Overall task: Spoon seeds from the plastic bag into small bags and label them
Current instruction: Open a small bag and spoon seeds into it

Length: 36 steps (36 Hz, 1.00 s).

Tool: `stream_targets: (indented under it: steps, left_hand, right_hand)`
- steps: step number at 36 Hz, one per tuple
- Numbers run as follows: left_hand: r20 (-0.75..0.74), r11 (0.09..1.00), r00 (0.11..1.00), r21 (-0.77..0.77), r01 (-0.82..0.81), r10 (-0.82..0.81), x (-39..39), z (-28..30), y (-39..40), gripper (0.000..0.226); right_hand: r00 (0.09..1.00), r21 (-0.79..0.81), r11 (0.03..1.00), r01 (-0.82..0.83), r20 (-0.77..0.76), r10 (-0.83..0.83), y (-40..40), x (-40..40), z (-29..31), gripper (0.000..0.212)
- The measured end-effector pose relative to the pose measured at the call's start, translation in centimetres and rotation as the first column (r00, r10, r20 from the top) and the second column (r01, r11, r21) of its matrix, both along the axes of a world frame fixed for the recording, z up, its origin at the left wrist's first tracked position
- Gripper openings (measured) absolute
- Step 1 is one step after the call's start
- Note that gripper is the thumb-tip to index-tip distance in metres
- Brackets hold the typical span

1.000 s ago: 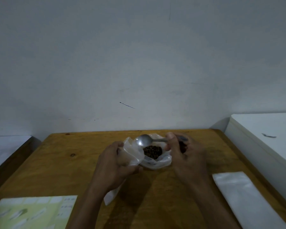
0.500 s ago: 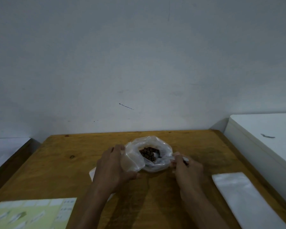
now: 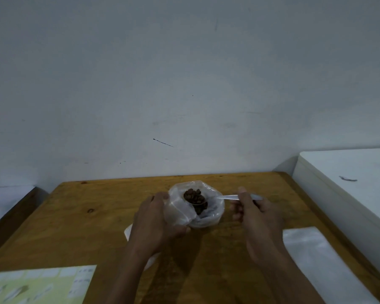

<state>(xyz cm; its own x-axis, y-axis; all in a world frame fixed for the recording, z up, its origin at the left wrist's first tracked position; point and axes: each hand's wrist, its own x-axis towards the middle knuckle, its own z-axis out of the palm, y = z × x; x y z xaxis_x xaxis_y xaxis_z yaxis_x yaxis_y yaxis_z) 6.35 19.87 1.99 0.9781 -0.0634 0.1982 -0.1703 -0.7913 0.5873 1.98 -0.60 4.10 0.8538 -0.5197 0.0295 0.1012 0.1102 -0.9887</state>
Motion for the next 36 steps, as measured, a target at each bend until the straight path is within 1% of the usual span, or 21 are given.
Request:
stream_targets:
  steps: [3, 5, 8, 11, 16, 18, 21, 25, 26, 27, 29, 30, 32, 33, 36]
  left_hand:
    - [0.018, 0.999, 1.0, -0.039, 0.017, -0.016, 0.0, 0.1, 0.1, 0.099]
    - [0.02, 0.998, 0.999, -0.049, 0.031, -0.03, -0.1, 0.3, 0.3, 0.1]
    - [0.018, 0.997, 0.999, -0.061, 0.04, -0.039, -0.3, 0.5, 0.4, 0.1]
    - [0.028, 0.998, 0.999, -0.052, 0.04, -0.039, -0.6, 0.4, 0.6, 0.099]
    - [0.028, 1.0, 0.999, -0.002, 0.021, -0.02, -0.8, 0.8, 1.2, 0.101]
    - [0.039, 1.0, 0.999, 0.02, 0.005, -0.006, -0.9, 1.1, 1.5, 0.103]
    - [0.071, 0.998, 0.997, 0.064, -0.017, 0.012, -0.9, 1.3, 1.9, 0.103]
    - [0.073, 0.991, 0.997, 0.129, -0.027, 0.018, -0.9, 1.4, 2.2, 0.102]
    - [0.06, 0.989, 0.998, 0.145, -0.028, 0.019, -0.9, 1.4, 2.3, 0.102]
    - [0.045, 0.987, 0.999, 0.157, -0.027, 0.02, -0.9, 1.4, 2.2, 0.101]
    - [0.018, 0.986, 1.0, 0.167, -0.019, 0.017, -1.0, 1.2, 2.2, 0.099]
    - [0.009, 0.986, 1.0, 0.164, -0.015, 0.013, -1.0, 1.1, 2.2, 0.098]
    - [-0.009, 0.988, 1.0, 0.157, -0.007, 0.008, -1.0, 0.8, 2.1, 0.097]
    - [-0.019, 0.988, 1.0, 0.153, -0.003, 0.006, -1.0, 0.7, 2.0, 0.097]
    - [-0.039, 0.987, 0.999, 0.16, 0.005, 0.002, -0.9, 0.5, 1.8, 0.096]
  right_hand:
    - [0.996, -0.24, 0.97, -0.036, 0.076, 0.056, -0.1, -1.0, 0.2, 0.022]
    - [0.987, -0.357, 0.933, -0.045, 0.126, 0.096, -0.2, -1.5, 0.1, 0.019]
    - [0.974, -0.423, 0.904, -0.051, 0.179, 0.139, -0.4, -2.3, -0.1, 0.019]
    - [0.959, -0.501, 0.865, -0.001, 0.245, 0.143, -0.5, -2.7, -0.2, 0.014]
    - [0.94, -0.532, 0.843, 0.077, 0.322, 0.117, -0.4, -2.6, -0.2, 0.011]
    - [0.939, -0.566, 0.818, 0.106, 0.328, 0.105, -0.4, -2.3, -0.4, 0.011]
    - [0.947, -0.66, 0.736, 0.148, 0.309, 0.087, 0.0, -1.2, -1.0, 0.011]
    - [0.969, -0.758, 0.641, 0.124, 0.23, 0.084, 1.0, 0.4, -2.5, 0.013]
    - [0.98, -0.755, 0.649, 0.097, 0.186, 0.07, 1.3, 0.7, -2.9, 0.013]
    - [0.989, -0.732, 0.678, 0.065, 0.137, 0.052, 1.5, 1.0, -3.4, 0.014]
    - [0.999, -0.645, 0.764, 0.026, 0.048, 0.007, 1.9, 1.4, -4.1, 0.016]
    - [1.0, -0.58, 0.814, 0.012, 0.003, -0.013, 2.0, 1.5, -4.4, 0.015]
    - [0.996, -0.4, 0.916, -0.011, -0.09, -0.027, 2.4, 1.7, -4.4, 0.014]
    - [0.992, -0.309, 0.951, -0.008, -0.123, -0.031, 2.5, 1.8, -4.2, 0.017]
    - [0.982, -0.135, 0.99, 0.028, -0.181, -0.053, 2.6, 2.2, -4.0, 0.018]
